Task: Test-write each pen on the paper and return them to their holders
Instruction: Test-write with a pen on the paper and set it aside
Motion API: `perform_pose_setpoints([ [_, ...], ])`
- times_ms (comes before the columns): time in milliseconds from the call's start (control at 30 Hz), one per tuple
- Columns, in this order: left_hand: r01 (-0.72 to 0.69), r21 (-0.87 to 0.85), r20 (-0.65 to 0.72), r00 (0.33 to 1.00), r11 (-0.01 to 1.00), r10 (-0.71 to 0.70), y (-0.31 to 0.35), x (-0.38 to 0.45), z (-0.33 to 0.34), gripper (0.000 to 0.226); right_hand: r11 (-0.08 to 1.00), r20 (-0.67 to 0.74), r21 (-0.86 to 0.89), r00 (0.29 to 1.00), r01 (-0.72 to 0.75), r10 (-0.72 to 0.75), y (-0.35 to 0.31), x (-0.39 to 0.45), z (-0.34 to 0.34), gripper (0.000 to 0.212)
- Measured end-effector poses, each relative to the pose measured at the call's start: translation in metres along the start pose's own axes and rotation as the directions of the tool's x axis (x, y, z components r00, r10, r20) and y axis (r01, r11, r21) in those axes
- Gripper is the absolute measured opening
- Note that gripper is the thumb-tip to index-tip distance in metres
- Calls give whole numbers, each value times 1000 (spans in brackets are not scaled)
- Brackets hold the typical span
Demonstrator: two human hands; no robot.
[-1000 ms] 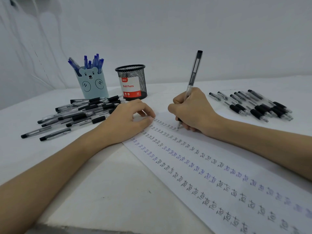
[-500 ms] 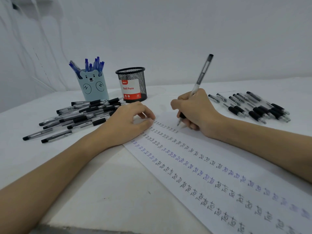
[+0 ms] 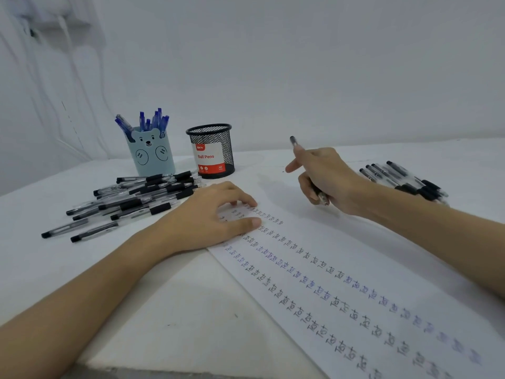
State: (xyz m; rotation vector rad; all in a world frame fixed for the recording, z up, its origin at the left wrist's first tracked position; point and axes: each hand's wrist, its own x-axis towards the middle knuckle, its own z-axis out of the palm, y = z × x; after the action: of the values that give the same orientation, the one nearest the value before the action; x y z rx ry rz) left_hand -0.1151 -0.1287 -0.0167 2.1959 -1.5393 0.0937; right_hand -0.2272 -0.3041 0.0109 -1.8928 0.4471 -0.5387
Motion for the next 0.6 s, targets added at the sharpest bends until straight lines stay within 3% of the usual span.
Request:
perform_pose_setpoints([
  [133,22,-32,-9,1000,999,-22,1,0,1,48,996,-18,-76,999,49,-51,4,4,1,37],
  [267,67,-55,10,998,996,-66,-1,2,2,32,951,-106,-307,992,37,-72,14,17,-12,32],
  [433,87,-74,22,996,993,-86,-6,2,3,26,751,-63,-660,995,17,-77,28,23,-33,27],
  [600,82,-97,24,997,992,-80,-8,2,3,24,588,-74,-806,972,74,-223,34,28,-42,19],
])
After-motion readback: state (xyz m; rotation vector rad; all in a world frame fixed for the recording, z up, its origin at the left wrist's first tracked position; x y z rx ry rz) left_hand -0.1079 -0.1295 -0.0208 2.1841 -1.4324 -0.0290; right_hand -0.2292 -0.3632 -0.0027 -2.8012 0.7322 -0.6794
